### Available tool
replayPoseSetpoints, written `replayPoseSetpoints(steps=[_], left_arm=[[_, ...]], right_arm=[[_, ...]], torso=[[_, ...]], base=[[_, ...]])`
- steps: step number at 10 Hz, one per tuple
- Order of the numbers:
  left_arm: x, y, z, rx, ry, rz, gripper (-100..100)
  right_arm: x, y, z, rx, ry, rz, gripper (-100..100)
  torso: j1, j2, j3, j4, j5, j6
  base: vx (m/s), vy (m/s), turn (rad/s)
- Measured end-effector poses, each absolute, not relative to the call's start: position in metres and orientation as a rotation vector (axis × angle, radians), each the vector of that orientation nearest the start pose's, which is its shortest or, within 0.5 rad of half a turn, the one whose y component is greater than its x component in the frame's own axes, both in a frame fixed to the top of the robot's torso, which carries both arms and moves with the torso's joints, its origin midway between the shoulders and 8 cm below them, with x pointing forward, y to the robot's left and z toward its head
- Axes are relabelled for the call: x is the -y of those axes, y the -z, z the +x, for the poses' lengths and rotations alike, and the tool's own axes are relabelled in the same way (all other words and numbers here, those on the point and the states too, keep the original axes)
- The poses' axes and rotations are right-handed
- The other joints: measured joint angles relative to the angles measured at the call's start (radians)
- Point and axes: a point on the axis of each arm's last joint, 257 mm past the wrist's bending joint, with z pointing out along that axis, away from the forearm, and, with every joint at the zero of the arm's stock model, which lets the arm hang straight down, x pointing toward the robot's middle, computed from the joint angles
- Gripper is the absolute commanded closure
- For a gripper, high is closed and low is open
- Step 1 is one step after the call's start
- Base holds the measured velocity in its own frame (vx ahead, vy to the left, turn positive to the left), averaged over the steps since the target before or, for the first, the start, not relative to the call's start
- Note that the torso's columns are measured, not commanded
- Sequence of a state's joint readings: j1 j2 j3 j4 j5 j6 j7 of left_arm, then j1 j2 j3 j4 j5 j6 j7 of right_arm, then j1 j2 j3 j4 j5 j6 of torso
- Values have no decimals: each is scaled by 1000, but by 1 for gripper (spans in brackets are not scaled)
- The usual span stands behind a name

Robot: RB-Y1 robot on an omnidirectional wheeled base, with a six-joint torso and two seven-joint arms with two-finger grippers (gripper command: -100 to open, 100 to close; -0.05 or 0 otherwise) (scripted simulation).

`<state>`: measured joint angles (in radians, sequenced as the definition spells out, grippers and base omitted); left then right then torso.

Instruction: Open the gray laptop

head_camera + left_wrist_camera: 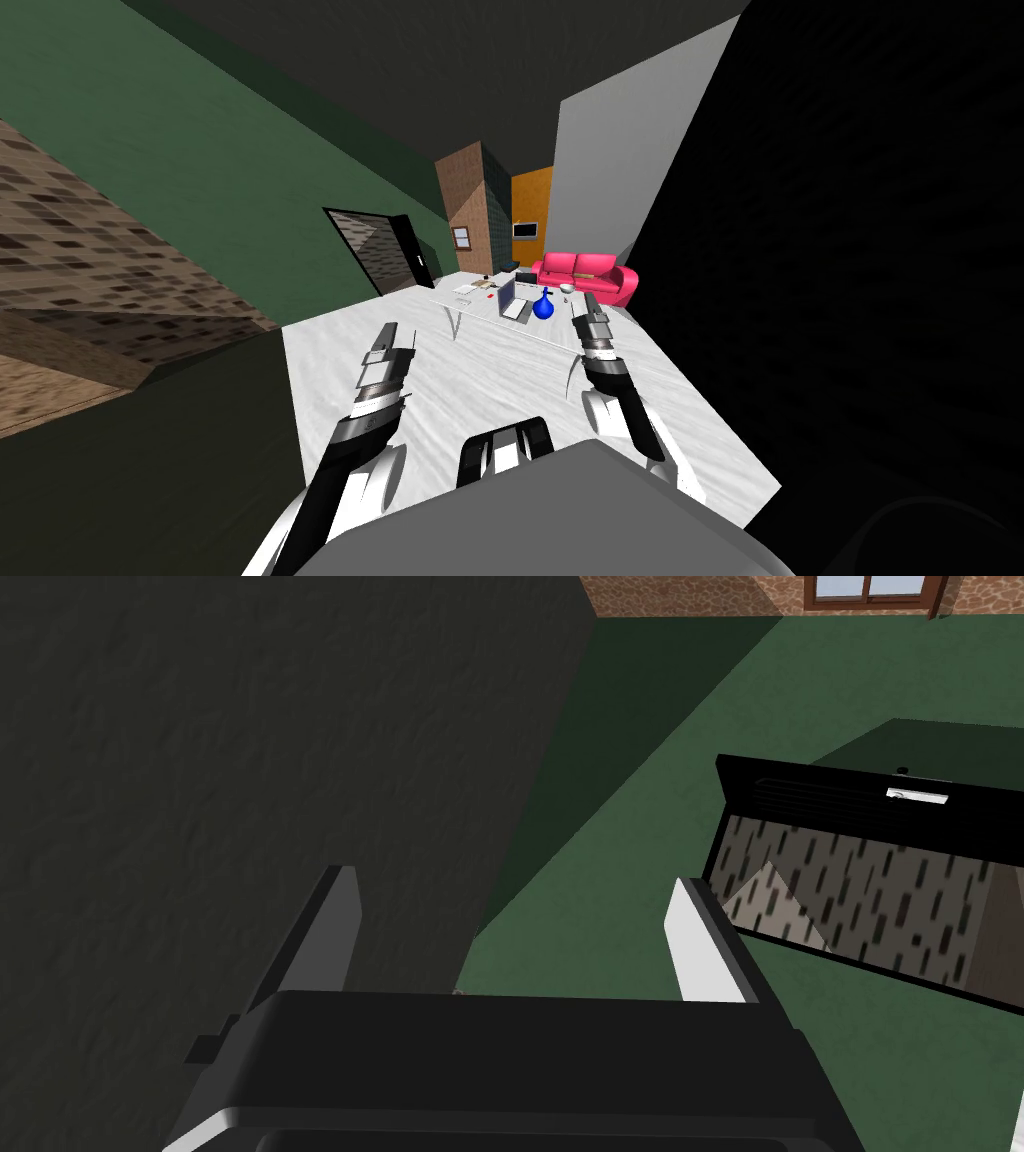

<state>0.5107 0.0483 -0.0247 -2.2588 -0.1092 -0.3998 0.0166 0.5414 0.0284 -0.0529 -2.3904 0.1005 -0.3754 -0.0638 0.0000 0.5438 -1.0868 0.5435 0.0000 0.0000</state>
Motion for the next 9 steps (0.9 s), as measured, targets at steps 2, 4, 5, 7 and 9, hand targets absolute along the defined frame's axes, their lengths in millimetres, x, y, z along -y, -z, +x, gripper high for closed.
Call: replayPoseSetpoints(steps=[2, 4, 5, 7, 9], left_arm=[[-261, 11, 366, -801, 1233, -670, 0], [-261, 11, 366, -802, 1233, -670, 0], [-261, 11, 366, -802, 1233, -670, 0], [-261, 11, 366, -802, 1233, -670, 0], [-261, 11, 366, -802, 1233, -670, 0]], right_arm=[[294, -36, 337, -659, -1208, 680, -100], [289, -31, 342, -722, -1188, 645, -100], [288, -28, 345, -759, -1169, 626, -100], [287, -18, 352, -839, -1116, 592, -100], [292, -4, 361, -915, -1042, 566, -100]], torso=[[0, 148, -295, 148, 0, 0], [2, 190, -384, 190, 1, 0], [2, 191, -389, 193, 1, 0], [1, 193, -390, 194, 0, 0], [2, 194, -389, 194, 0, 0]], base=[[8, 10, 9], [34, 50, 30], [51, 71, 39], [60, 79, 52], [74, 117, 56]])
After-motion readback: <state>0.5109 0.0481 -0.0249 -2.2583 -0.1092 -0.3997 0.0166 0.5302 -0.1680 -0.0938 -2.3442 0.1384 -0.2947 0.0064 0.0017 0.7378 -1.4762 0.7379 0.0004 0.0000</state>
